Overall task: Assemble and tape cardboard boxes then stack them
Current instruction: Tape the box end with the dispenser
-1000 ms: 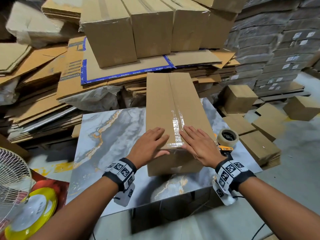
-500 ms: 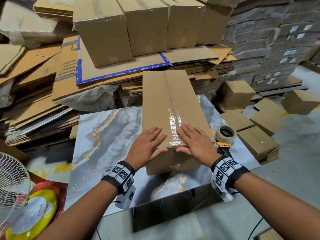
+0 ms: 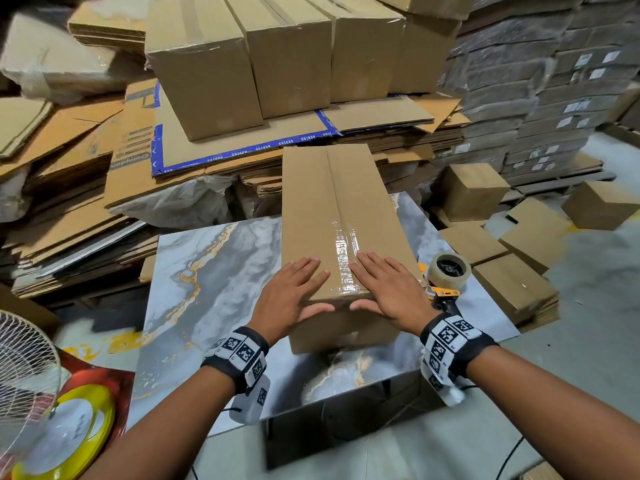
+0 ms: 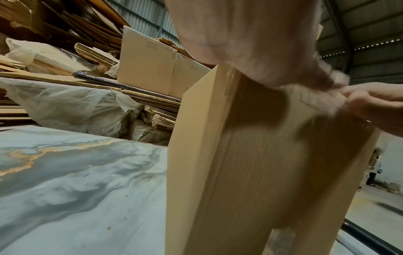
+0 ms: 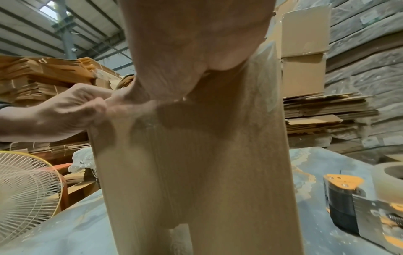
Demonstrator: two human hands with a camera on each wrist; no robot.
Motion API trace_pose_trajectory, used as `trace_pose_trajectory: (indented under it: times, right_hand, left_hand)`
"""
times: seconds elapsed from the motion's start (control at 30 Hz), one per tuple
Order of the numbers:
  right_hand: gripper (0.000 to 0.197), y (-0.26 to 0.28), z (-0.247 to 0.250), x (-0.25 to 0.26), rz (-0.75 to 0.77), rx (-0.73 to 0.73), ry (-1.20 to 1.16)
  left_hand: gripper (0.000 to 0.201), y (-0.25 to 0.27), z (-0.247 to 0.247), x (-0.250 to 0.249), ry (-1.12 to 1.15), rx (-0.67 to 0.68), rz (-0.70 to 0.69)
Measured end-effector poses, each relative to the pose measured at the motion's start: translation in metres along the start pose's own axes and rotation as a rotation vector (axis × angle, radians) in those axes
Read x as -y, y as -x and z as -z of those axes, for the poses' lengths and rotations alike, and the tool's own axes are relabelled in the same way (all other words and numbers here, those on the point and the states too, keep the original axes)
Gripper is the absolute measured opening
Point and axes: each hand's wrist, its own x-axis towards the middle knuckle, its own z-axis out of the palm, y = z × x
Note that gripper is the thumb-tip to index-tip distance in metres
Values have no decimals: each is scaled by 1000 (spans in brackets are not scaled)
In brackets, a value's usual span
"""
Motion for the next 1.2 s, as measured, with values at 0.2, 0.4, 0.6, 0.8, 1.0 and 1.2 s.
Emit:
trace_pose_trajectory:
  times: [0.2,0.4,0.6,0.8,1.0,1.2]
  right_hand:
    - [88,2,-6,-7,61,-23,20]
    - [99,8,10,-29,64,9,-95]
    - [95,10,3,-43,52,79,-12]
    - [99,12,4,-49,103,96,-51]
    - [74,24,27,-92,80,140,-579]
    - [67,44,-12,-130,280,-10,-399]
  left_hand:
    - [57,-1,0,-1,-6,-5,8]
    - [59,0,6,-1,-1,50,29]
    - [68,-7,12,-17,-178,176,-5]
    - [83,-52,4,-50,-152,245,-59]
    - [89,-55,-5,-53,-187,314,-7]
    - [79,-54,-9,-58,-213,278,41]
